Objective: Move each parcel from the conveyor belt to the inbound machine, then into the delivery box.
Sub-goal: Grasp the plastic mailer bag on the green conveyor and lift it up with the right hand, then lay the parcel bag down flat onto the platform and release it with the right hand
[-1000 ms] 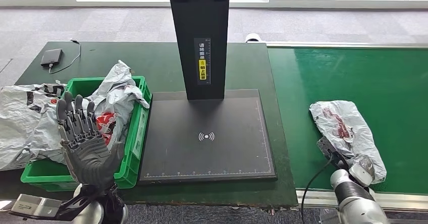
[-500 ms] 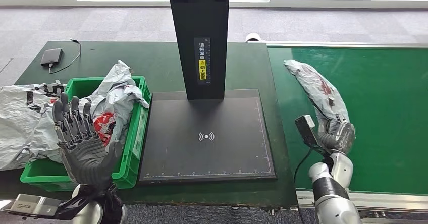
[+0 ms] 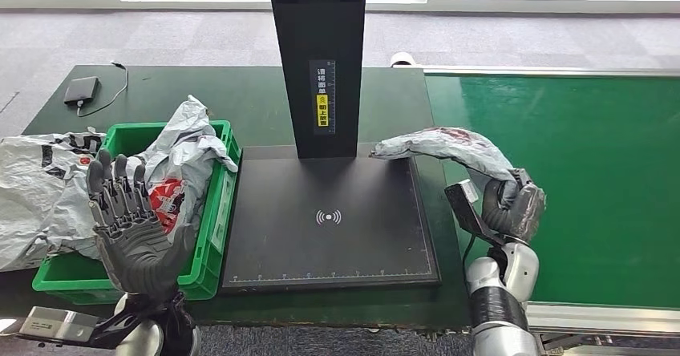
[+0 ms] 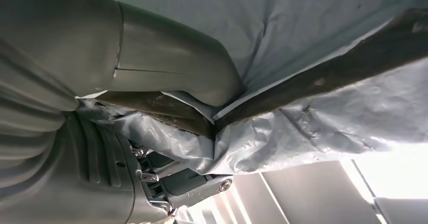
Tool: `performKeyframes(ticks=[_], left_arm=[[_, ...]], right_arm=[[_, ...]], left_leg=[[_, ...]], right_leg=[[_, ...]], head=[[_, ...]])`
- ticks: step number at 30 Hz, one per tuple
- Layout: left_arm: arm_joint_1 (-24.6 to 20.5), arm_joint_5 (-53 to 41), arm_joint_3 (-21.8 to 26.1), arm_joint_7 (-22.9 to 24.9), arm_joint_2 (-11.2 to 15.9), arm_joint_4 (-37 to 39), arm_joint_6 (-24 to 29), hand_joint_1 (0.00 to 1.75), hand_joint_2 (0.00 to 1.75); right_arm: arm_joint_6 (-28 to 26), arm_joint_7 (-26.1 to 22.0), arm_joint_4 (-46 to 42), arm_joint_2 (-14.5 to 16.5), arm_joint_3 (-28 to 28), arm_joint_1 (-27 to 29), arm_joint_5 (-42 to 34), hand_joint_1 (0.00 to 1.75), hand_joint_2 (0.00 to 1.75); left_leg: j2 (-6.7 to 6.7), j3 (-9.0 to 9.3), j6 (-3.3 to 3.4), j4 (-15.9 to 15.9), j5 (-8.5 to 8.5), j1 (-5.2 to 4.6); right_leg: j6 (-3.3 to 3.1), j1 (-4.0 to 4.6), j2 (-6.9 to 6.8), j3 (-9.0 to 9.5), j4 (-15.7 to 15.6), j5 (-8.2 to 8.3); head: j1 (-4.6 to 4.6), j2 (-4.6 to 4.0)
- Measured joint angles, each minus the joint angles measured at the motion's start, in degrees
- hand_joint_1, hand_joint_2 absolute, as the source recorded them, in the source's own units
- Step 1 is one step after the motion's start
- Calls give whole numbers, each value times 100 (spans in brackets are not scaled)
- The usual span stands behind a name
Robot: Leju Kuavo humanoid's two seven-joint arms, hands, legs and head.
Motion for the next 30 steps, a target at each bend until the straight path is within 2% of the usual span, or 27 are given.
performKeyframes(ticks=[5,8,11,16,18,21,23,26,30], left_arm=[[2,-21,18,0,-2,11,4,0,175],[-4,-75,19,0,-3,33,26,0,175],[-16,-164,16,0,-4,75,136,0,175],[-40,-331,-24,0,-4,138,438,0,175],[-48,-329,-38,0,-3,162,453,0,175],[-80,-357,-110,0,-1,243,432,0,175],[-100,-384,-179,0,2,299,458,0,175],[-117,-368,-244,0,9,357,491,0,175],[-132,-302,-277,0,13,419,488,0,175]], right_arm=[[0,-135,-244,114,43,90,-139,175,175],[-2,-528,-757,283,299,411,-956,175,175],[-3,-420,-1528,433,1011,841,-1946,175,175],[15,-363,-2209,438,2238,955,-2558,175,175],[295,-277,-2218,431,2615,934,-2802,175,175],[1621,-25,-1931,423,3249,911,-3090,175,175],[2177,-112,-1605,420,3614,886,-3165,175,175],[2160,-196,-1214,420,3930,853,-3168,175,175],[2153,-39,-912,421,4209,834,-2910,175,175]], left_leg=[[-2,1,0,0,0,0],[-2,1,0,0,0,2],[7,-5,-2,-2,-1,2],[60,-3,-9,-3,-6,2],[61,-1,-9,-3,-5,3],[69,3,-9,-3,-5,5],[68,0,-8,-3,-2,5],[46,-5,-6,-3,2,6],[48,-8,-7,-3,1,6]], right_leg=[[1,1,-2,0,0,1],[0,3,-3,-1,0,0],[-2,3,5,-16,1,-1],[-7,3,56,-33,1,5],[-8,3,57,-31,1,7],[-12,5,65,-33,2,11],[-12,5,65,-35,2,14],[-11,6,43,-30,2,15],[-11,5,43,-33,1,14]], head=[[-1,0],[-1,0],[-1,1],[1,-1],[0,0],[0,0],[-2,0],[-1,1],[0,1]])
